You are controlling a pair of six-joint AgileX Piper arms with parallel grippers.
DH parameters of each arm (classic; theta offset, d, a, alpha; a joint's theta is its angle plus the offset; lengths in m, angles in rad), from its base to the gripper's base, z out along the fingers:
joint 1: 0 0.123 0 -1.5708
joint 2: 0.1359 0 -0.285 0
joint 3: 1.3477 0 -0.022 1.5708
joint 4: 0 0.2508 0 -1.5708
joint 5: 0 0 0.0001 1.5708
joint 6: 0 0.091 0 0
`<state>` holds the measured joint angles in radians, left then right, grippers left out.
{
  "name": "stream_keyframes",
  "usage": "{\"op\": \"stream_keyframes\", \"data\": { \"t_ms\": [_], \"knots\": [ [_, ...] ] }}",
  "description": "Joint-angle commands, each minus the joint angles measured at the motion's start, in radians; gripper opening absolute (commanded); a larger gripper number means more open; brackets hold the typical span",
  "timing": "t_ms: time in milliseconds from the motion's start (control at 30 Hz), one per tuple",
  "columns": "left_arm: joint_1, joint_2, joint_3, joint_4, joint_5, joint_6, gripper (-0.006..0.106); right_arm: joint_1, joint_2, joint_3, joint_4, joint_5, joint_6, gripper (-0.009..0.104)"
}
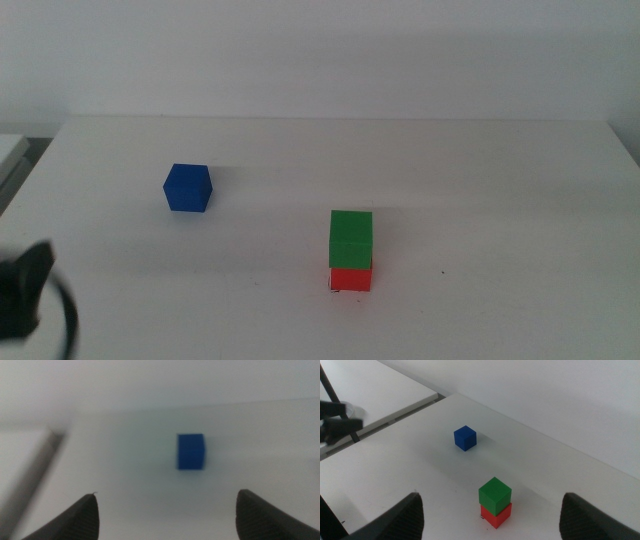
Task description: Stack red cubes first, then green, then blue cubes in a specific spot.
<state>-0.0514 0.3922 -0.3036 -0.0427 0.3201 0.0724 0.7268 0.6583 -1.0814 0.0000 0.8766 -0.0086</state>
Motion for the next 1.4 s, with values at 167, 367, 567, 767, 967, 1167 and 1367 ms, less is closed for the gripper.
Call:
{"op": "stream_keyframes", "data": {
  "t_ms": [167, 367, 567, 767, 967, 1167, 1367],
  "knots": [
    [0.001, 0.414, -0.237, -0.197, 0.213, -0.167, 0.094, -0.006, -0.004, 0.005, 0.0, -0.01, 0.001, 0.083],
    [0.001, 0.715, -0.42, -0.207, 0.347, -0.164, 0.094, -0.006, -0.004, 0.005, 0.0, -0.01, 0.001, 0.083],
    [0.001, 0.95, -0.718, -0.12, 0.536, -0.123, 0.094, -0.006, -0.004, 0.005, 0.0, -0.01, 0.001, 0.083],
    [0.001, 1.222, -0.999, -0.141, 0.66, -0.042, 0.094, -0.006, -0.004, 0.005, 0.0, -0.01, 0.001, 0.083],
    [-0.036, 1.447, -1.245, -0.101, 0.776, 0.007, 0.094, -0.006, -0.004, 0.005, 0.0, -0.01, 0.001, 0.083],
    [-0.04, 1.597, -1.408, -0.108, 0.776, 0.01, 0.094, -0.006, -0.004, 0.005, 0.0, -0.01, 0.001, 0.083],
    [-0.04, 1.699, -1.453, -0.13, 0.755, 0.035, 0.094, -0.006, -0.004, 0.005, 0.0, -0.01, 0.001, 0.083]
  ]
}}
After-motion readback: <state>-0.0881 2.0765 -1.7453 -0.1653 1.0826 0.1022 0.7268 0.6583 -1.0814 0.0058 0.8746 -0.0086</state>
